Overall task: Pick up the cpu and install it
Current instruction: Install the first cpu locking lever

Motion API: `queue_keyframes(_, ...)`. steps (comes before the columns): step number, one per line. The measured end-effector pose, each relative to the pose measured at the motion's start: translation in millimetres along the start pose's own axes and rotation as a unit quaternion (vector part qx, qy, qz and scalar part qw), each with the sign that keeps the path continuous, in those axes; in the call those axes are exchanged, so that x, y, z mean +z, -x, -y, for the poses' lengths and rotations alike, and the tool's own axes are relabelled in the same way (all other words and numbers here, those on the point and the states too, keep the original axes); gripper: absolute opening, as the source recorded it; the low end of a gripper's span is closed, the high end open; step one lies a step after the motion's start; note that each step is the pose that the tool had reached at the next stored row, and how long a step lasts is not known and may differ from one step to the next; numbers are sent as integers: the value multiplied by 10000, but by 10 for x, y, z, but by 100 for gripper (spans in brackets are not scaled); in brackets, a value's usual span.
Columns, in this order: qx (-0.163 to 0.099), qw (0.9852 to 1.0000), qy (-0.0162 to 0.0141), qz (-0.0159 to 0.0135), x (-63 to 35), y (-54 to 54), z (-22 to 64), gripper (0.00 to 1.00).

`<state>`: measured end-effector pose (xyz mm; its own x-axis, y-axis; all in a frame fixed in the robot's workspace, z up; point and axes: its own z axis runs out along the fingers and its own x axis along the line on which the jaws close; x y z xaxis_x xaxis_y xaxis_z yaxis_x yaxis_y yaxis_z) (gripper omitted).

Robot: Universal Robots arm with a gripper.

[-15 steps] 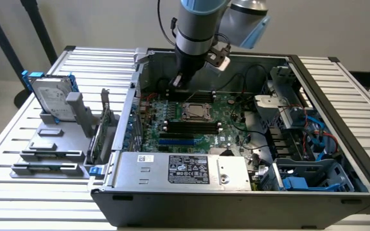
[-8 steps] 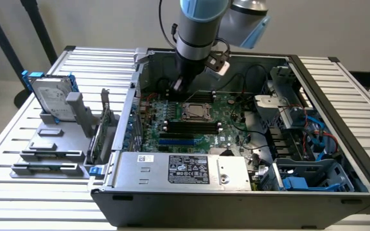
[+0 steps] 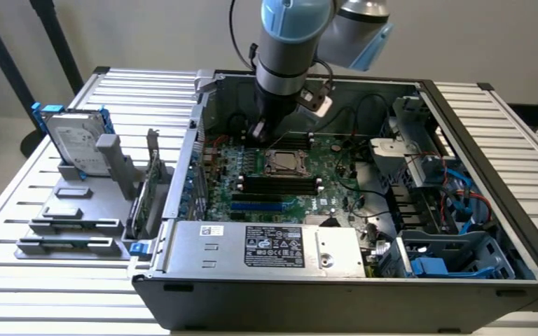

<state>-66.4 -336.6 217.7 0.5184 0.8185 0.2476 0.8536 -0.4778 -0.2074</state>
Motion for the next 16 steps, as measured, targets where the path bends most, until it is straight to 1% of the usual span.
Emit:
queue_keyframes(11, 10, 9999, 120, 98, 118, -8, -2, 11)
queue_keyframes(13, 11, 9998, 139, 108, 140, -7, -4, 11)
queue_keyframes(16, 11, 9998, 154, 113, 164, -5, -7, 11)
